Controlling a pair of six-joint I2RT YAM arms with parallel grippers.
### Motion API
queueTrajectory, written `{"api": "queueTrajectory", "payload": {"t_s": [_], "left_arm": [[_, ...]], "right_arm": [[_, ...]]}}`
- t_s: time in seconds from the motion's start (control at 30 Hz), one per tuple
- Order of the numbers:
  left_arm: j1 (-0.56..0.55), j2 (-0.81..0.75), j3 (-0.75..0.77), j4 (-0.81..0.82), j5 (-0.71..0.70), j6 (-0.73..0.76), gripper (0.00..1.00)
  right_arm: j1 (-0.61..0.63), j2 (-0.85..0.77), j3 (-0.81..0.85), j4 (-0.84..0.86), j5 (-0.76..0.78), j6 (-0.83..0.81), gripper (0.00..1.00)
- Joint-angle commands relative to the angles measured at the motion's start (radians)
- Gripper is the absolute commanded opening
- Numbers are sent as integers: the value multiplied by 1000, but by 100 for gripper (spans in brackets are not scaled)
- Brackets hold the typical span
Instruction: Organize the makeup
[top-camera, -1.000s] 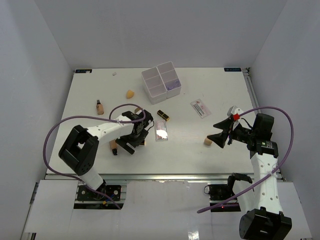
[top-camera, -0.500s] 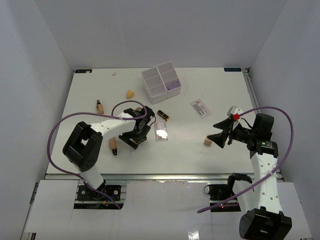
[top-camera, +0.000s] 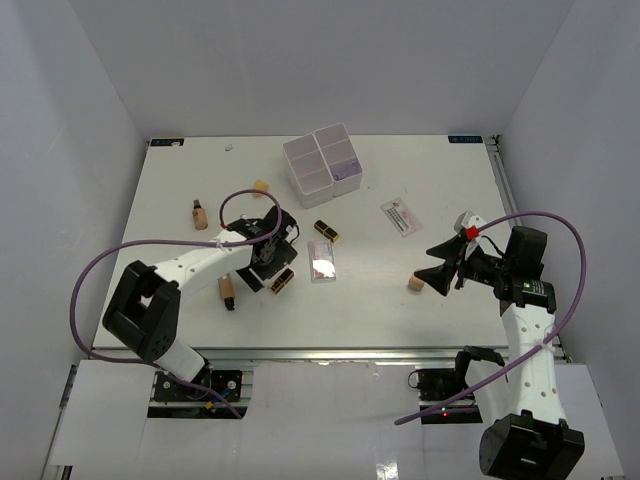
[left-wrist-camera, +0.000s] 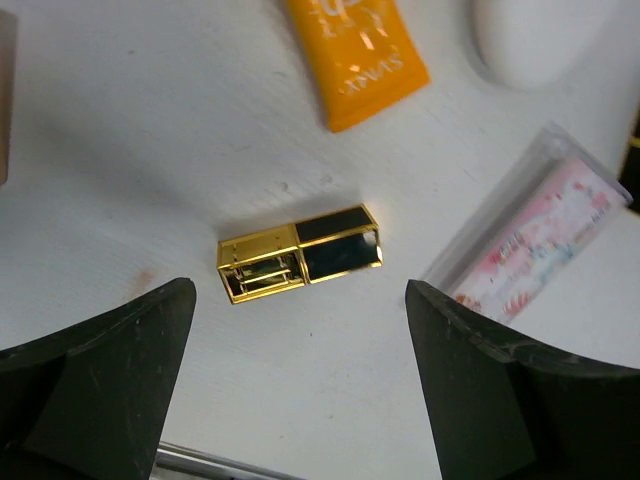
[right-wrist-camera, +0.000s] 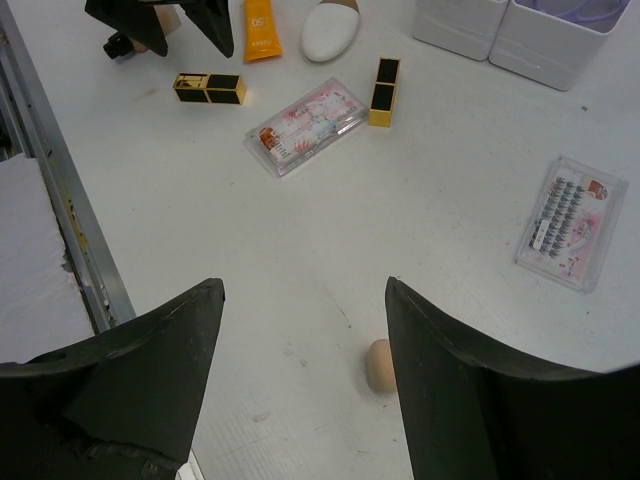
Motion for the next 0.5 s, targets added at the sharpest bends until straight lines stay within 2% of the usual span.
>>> {"api": "queueTrajectory", "payload": {"t_s": [0.0, 0.03, 0.17, 0.27, 0.47], "left_arm": [[-1, -138, -52, 178, 95, 510, 98], [-1, -158, -61, 209, 111, 631, 98], [-1, -218, -80, 252, 230, 868, 98], [-1, -174, -65, 240, 246, 1035, 97], [-1, -19, -52, 248, 217, 1150, 85]], "right_arm": [[-7, 2, -7, -2, -14, -1, 72], [-7, 2, -7, -2, -13, -1, 72], [-7, 5, -7, -2, -7, -2, 72], [-7, 9, -7, -2, -2, -2, 72], [-15, 12, -11, 0, 2, -2, 72]]}}
